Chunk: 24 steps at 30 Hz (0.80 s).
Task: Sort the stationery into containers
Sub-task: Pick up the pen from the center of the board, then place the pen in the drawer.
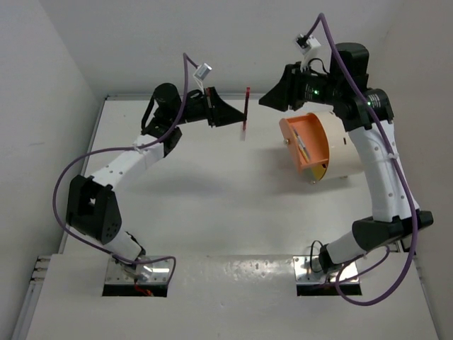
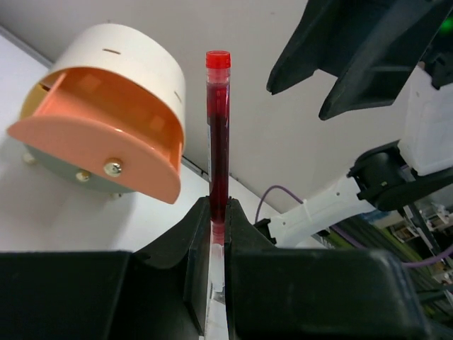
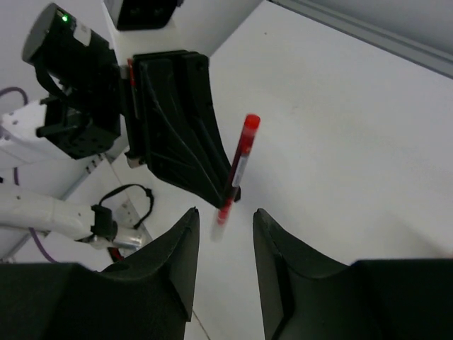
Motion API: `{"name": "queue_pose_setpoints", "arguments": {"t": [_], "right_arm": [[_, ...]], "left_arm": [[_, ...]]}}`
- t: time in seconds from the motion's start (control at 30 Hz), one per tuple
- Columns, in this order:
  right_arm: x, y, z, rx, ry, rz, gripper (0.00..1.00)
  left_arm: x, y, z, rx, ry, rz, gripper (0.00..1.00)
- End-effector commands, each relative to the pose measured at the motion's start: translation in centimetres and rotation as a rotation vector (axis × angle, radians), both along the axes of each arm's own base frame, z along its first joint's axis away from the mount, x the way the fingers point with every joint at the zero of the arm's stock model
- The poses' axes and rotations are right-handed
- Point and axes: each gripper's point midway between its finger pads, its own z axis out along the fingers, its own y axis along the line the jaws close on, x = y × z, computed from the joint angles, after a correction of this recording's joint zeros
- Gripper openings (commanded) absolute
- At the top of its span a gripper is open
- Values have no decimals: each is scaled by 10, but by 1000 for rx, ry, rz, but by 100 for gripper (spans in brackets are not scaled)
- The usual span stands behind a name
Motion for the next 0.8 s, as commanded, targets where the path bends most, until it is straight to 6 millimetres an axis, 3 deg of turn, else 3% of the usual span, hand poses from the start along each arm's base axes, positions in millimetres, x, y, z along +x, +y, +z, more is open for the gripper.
{"name": "queue_pose_setpoints", "arguments": {"t": [0.0, 0.37, 0.6, 0.7, 0.77], "right_arm": [[3, 16, 14, 98, 20, 44, 35], [9, 30, -5, 164, 163, 76, 35], [9, 36, -6, 188, 179, 109, 35], [8, 38, -10, 179, 187, 111, 25], [10, 36, -14, 168, 188, 93, 14]], "left_arm": [[-23, -1, 28, -46, -86, -55, 0], [-30, -10, 39, -68, -98, -82, 0], [-31, -16, 37, -68, -85, -93, 0], [-31, -18, 37, -69, -86, -96, 0], [-31, -20, 37, -66, -89, -96, 0]]}}
